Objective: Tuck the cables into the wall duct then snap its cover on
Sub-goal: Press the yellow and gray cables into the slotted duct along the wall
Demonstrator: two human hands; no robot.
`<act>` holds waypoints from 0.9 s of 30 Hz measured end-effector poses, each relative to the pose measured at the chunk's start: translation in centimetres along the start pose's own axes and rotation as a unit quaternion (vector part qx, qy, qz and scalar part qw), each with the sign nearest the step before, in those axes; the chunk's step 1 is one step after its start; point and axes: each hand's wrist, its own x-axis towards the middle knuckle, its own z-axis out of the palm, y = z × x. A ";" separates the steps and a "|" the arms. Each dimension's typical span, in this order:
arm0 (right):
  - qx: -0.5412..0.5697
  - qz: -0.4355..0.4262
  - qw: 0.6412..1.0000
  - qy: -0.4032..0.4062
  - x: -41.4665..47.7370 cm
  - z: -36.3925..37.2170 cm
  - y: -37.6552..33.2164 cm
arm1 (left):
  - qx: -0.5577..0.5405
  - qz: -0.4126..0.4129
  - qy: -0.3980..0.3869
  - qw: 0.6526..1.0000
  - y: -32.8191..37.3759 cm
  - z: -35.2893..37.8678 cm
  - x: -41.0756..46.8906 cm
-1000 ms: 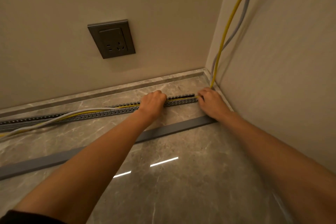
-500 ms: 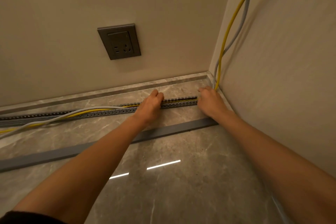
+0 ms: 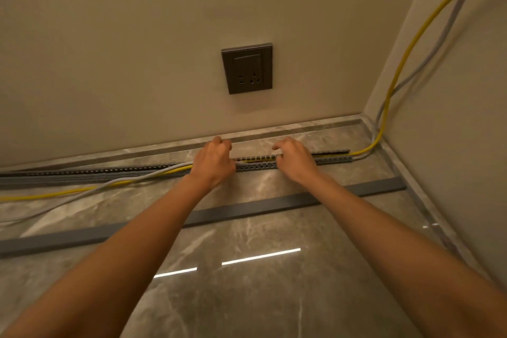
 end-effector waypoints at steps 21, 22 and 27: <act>0.095 0.089 0.989 0.068 1.5 8.2 -12.2 | 0.069 0.191 -0.058 0.977 -12.9 -1.4 0.8; 0.101 0.101 0.987 0.075 1.5 8.3 -12.2 | 0.073 0.199 -0.050 0.976 -12.9 -1.4 0.7; 0.115 0.119 0.983 0.073 1.6 8.5 -12.2 | 0.040 0.231 0.025 0.972 -13.2 -0.4 0.0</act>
